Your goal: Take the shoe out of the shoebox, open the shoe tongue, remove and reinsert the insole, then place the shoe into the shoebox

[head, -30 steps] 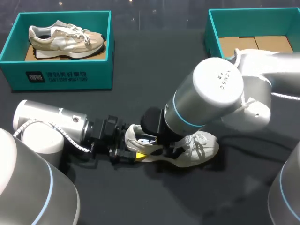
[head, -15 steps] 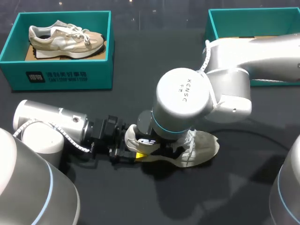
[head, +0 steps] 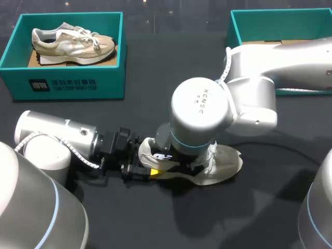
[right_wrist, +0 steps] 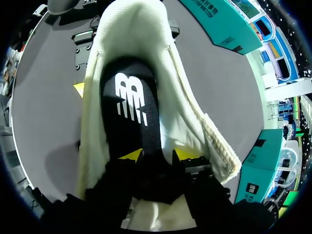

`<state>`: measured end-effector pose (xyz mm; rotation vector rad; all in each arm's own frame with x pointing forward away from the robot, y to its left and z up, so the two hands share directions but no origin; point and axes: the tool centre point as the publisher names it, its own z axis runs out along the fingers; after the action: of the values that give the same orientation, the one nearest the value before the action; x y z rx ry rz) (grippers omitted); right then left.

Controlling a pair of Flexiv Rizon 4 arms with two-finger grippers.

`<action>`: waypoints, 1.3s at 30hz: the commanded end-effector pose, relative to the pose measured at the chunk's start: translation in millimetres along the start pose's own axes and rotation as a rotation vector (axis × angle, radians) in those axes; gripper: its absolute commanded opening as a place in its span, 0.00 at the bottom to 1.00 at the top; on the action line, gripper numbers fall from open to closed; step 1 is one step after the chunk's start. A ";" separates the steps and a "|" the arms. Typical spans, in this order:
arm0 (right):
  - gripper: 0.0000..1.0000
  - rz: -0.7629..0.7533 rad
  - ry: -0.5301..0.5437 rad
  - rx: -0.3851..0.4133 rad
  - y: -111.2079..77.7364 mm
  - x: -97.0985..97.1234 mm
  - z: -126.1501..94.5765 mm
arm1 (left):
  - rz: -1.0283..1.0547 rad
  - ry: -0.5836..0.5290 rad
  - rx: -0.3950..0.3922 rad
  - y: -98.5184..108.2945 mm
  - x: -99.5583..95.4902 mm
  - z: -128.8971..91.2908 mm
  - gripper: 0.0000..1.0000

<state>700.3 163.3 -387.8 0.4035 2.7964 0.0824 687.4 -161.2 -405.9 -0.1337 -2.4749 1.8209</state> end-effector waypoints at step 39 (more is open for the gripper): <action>0.00 -0.121 0.326 0.128 -12.6 71.0 51.8 | 0.000 -0.002 -0.002 2.0 0.5 1.1 0.00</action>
<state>673.4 167.5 -397.9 0.2805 3.1420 -0.0725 685.9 -160.7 -406.6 -0.1358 -2.4748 1.8204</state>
